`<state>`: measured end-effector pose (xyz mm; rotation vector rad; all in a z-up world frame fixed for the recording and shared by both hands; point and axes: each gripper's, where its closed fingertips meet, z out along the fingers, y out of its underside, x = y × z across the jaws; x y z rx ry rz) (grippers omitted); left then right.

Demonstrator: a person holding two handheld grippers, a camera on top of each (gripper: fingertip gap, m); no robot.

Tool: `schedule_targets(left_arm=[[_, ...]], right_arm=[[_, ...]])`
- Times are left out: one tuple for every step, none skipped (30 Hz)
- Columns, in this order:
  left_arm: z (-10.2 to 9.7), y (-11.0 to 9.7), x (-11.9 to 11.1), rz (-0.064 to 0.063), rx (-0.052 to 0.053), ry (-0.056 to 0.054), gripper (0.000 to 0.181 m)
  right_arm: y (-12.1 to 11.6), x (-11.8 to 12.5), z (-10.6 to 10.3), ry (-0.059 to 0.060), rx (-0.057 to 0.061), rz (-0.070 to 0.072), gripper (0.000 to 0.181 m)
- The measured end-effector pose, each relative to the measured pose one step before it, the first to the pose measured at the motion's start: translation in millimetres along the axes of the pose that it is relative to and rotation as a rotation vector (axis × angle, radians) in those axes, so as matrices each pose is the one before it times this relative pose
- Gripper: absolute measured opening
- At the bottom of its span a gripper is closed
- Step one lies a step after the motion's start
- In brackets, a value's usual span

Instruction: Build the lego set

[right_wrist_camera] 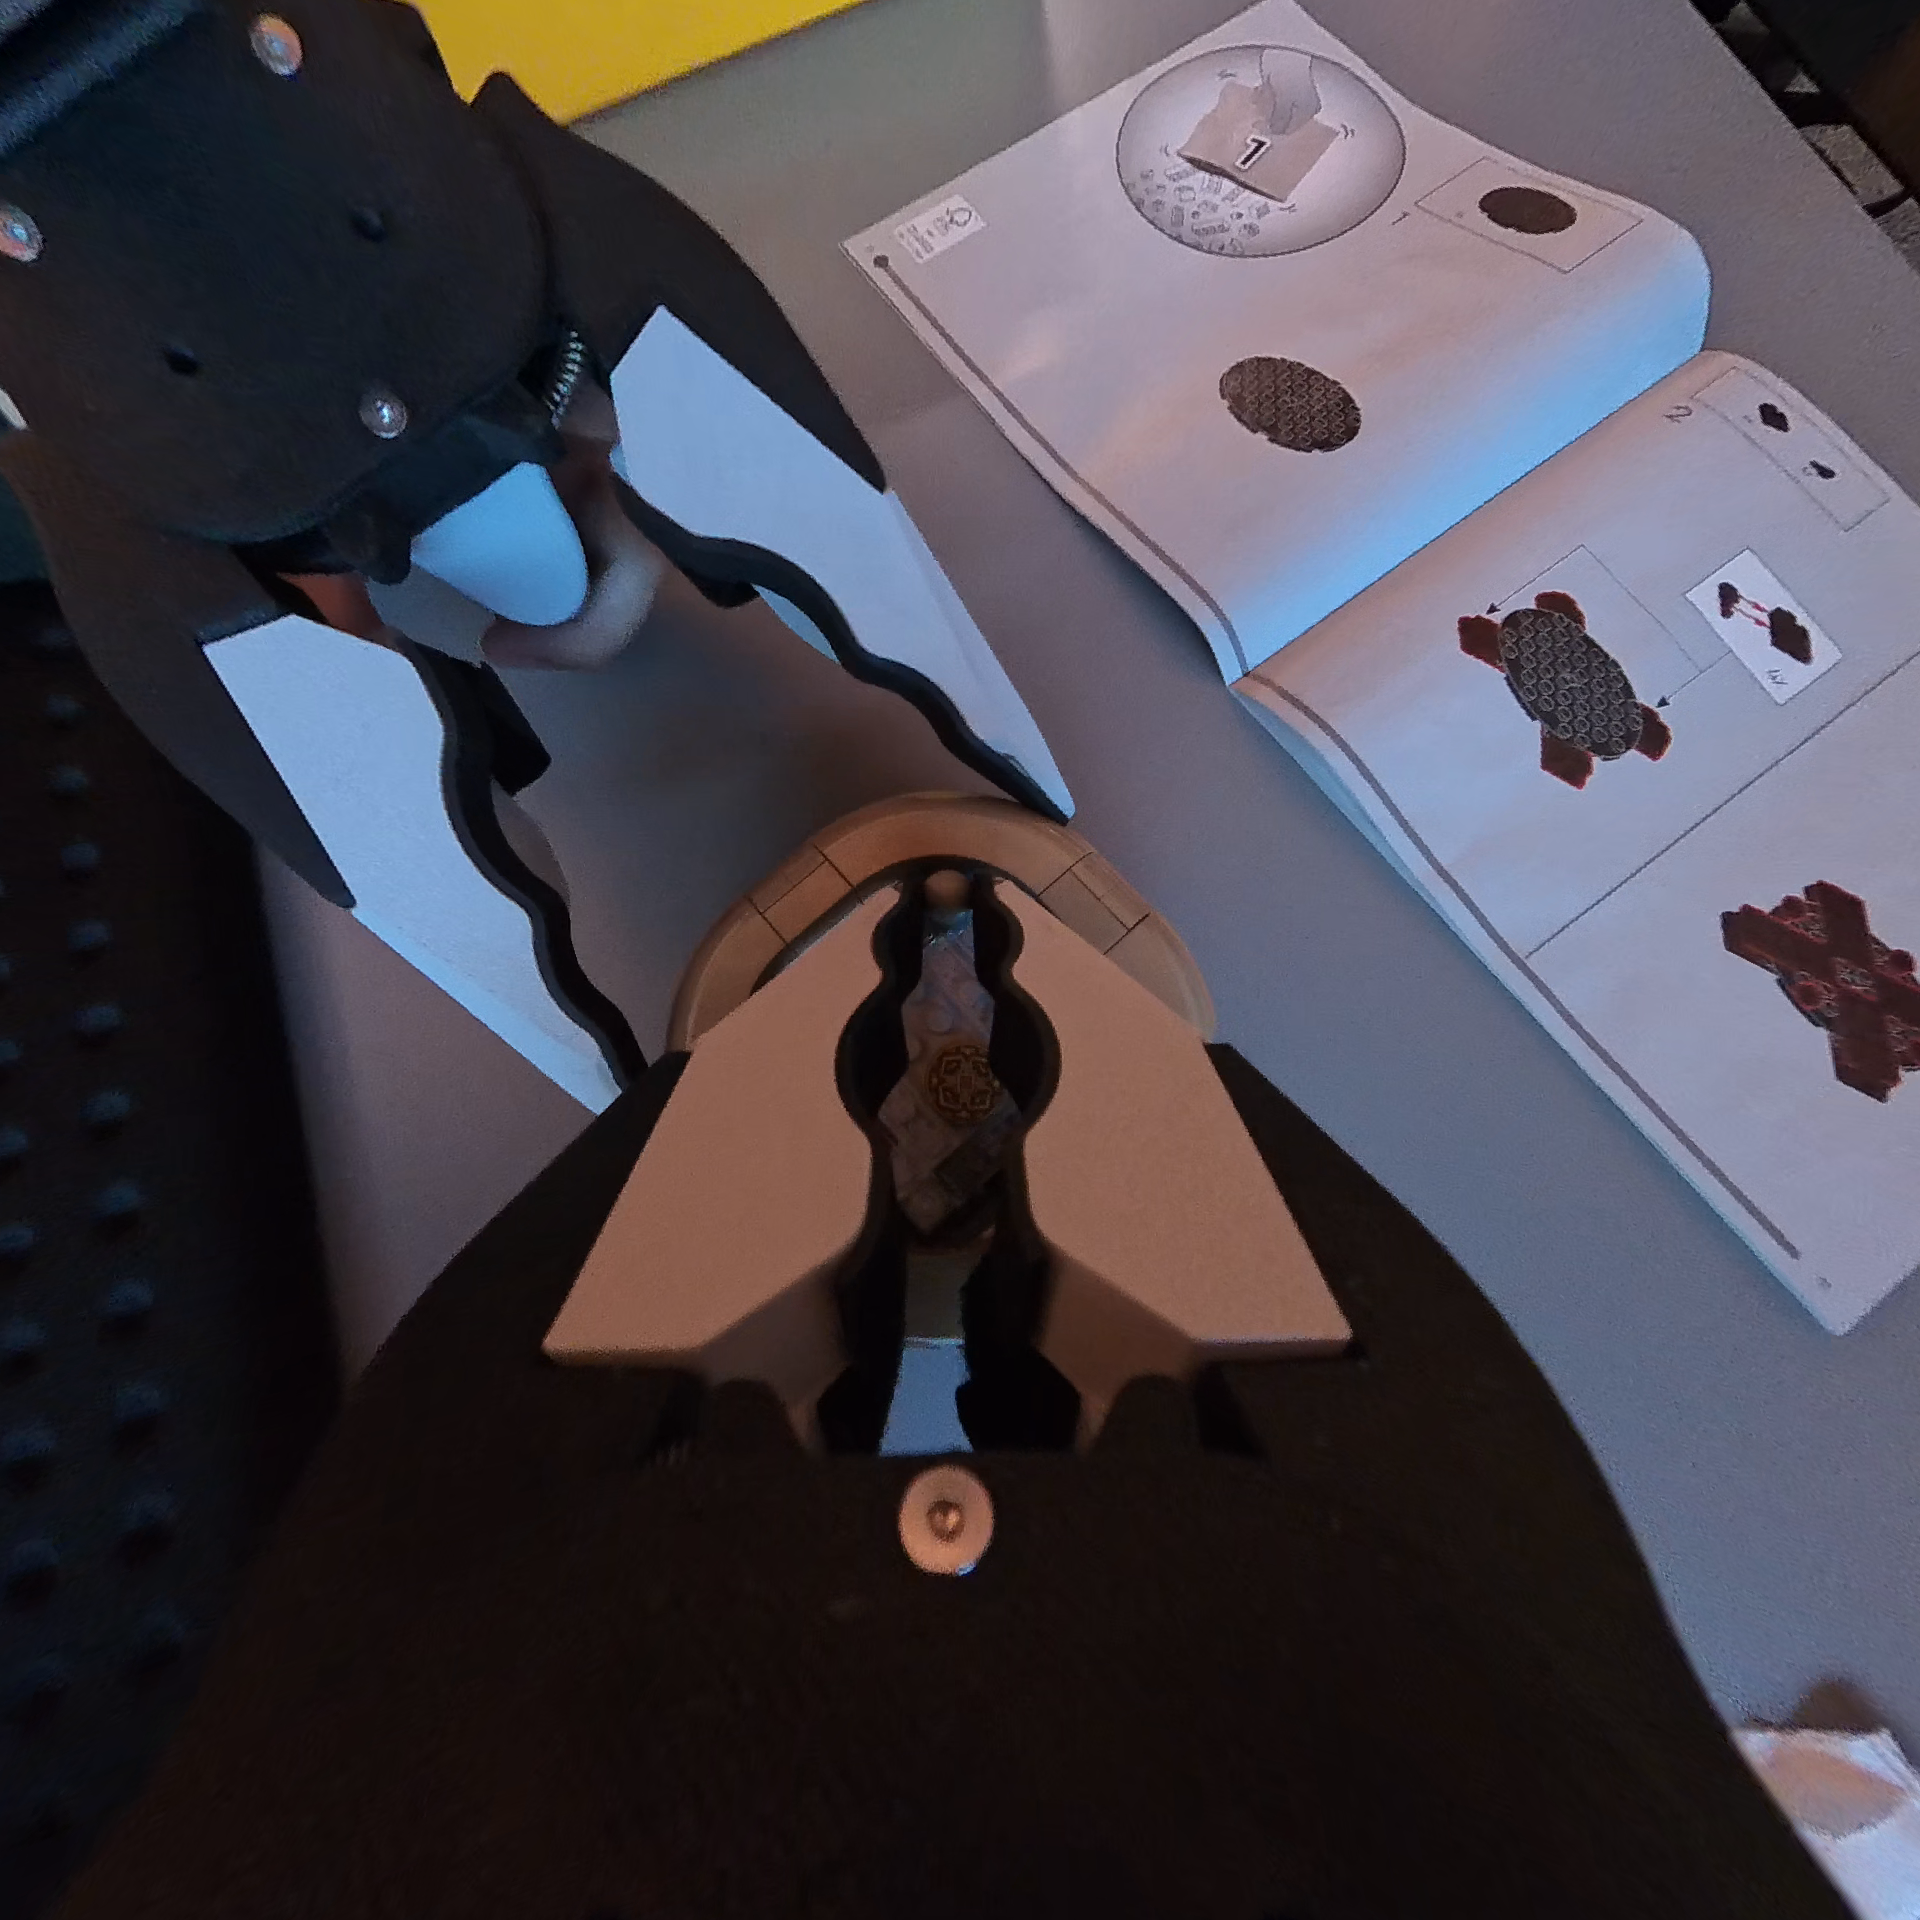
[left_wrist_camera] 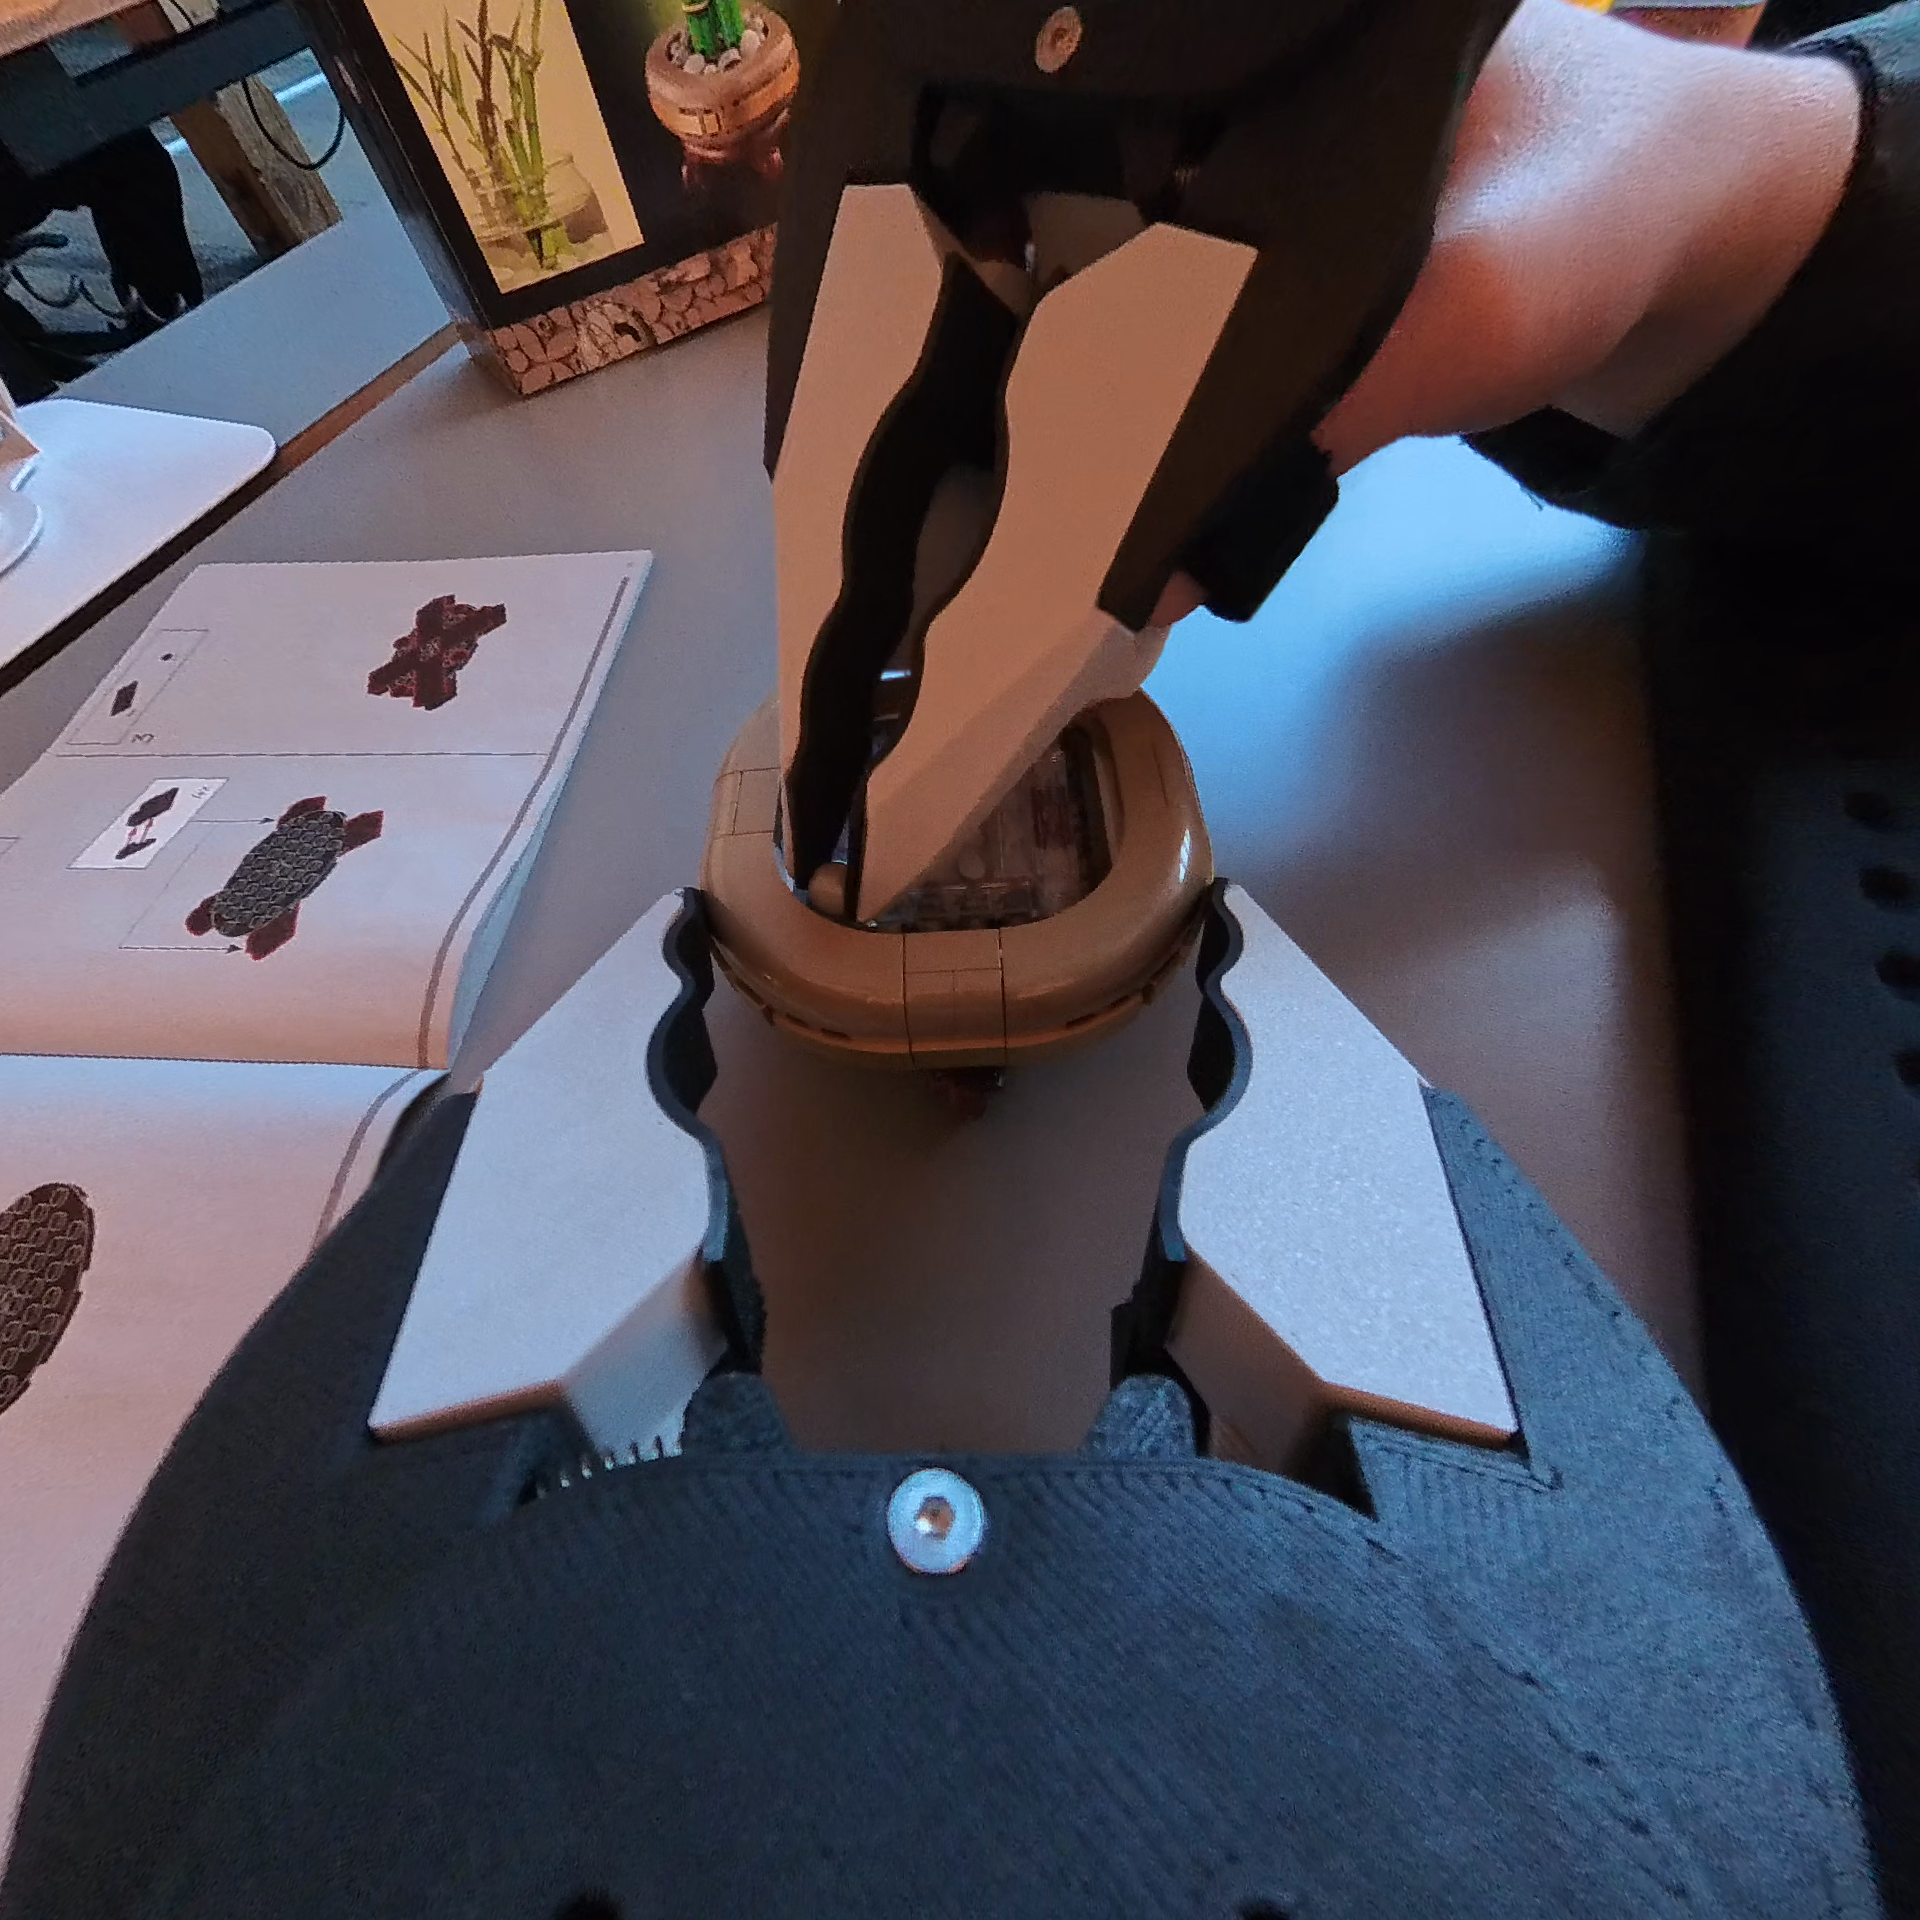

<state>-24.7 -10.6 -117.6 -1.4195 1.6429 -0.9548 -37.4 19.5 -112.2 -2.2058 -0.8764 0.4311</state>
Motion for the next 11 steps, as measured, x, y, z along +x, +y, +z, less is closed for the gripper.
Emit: schedule_targets(left_arm=[[0.17,1.56,0.3,-0.0057,-0.0078,0.0035,0.094],[0.02,-0.65,0.68,-0.008,0.0098,0.008,0.094],[-0.08,0.04,0.08,0.0059,0.0028,-0.0005,0.094],[0.03,0.01,-0.02,-0.004,-0.001,0.0008,0.094],[-0.01,-0.01,0.17,0.0014,-0.0012,-0.0008,0.094],[-0.39,-0.03,0.13,-0.0018,-0.0011,0.0,0.094],[-0.87,0.16,0.52,-0.0026,-0.0027,0.003,0.094],[-1.7,-0.25,0.5,-0.007,-0.0009,0.0066,0.094],[-2.75,-2.64,0.26,-0.0163,0.0172,0.0081,0.091],[-4.63,-7.41,-0.92,-0.0141,0.0485,0.0025,0.085],[-6.92,-12.4,-2.51,-0.001,0.0724,-0.0134,0.08]], right_arm=[[-1.82,0.03,-0.58,-0.0075,0.0191,0.0088,0.008],[-11.78,-1.47,-4.13,-0.0191,0.0883,0.0209,0.008],[-12.37,-2.35,-6.34,-0.0358,0.0793,0.0456,0.007],[-6.54,-0.55,-5.64,-0.0258,0.0322,0.0334,0.008],[-4.59,-0.4,-4.58,-0.0206,0.0319,0.0163,0.008],[-4.77,-3.4,-3.78,-0.0444,0.0473,0.0282,0.008],[-5.1,-9.59,-3.19,-0.0948,0.0541,0.0527,0.008],[-5.64,-12.69,-3.36,-0.1237,0.0566,0.0821,0.008],[-6.96,-11.33,-4.11,-0.1211,0.0639,0.1014,0.008],[-9.94,-13.23,-5.19,-0.1315,0.0831,0.0986,0.008],[-8.64,-12.86,-4.96,-0.1223,0.0692,0.095,0.008]])
